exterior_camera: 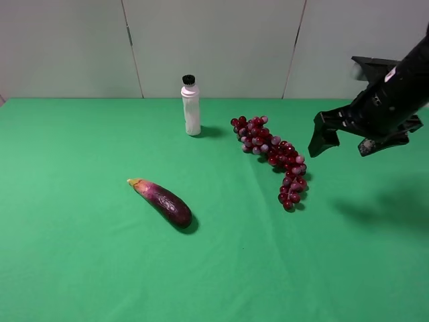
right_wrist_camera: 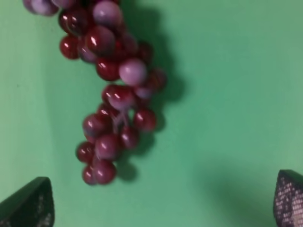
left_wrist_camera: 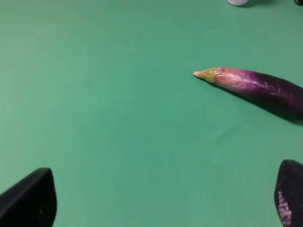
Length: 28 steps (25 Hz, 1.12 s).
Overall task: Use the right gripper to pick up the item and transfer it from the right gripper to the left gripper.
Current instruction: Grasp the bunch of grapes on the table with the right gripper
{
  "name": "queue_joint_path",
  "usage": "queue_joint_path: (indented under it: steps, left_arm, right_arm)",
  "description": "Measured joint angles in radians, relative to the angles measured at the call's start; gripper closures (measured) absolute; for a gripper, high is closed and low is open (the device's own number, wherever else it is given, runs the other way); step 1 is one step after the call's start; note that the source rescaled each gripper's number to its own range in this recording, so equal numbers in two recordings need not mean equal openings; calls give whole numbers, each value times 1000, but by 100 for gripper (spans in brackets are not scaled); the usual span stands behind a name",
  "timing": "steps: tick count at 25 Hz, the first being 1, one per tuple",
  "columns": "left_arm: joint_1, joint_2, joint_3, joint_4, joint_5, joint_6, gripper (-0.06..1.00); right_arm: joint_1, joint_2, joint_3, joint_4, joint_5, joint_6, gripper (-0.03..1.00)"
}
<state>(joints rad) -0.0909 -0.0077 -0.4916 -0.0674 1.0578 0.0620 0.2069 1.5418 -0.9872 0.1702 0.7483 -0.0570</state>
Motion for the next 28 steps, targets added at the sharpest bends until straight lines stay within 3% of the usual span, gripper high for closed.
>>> queue_joint_path:
  steps: [11,15,28]
  left_arm:
    - [0,0,0,0,0,0,9]
    - [0,0,0,0,0,0,9]
    - [0,0,0,0,0,0,9]
  right_arm:
    - [156,147,-37,19,-206,-1,-3]
    - [168,203,-37,13,-289,-1,-3]
    - [168,268,-37,-116,-392,-1,-3]
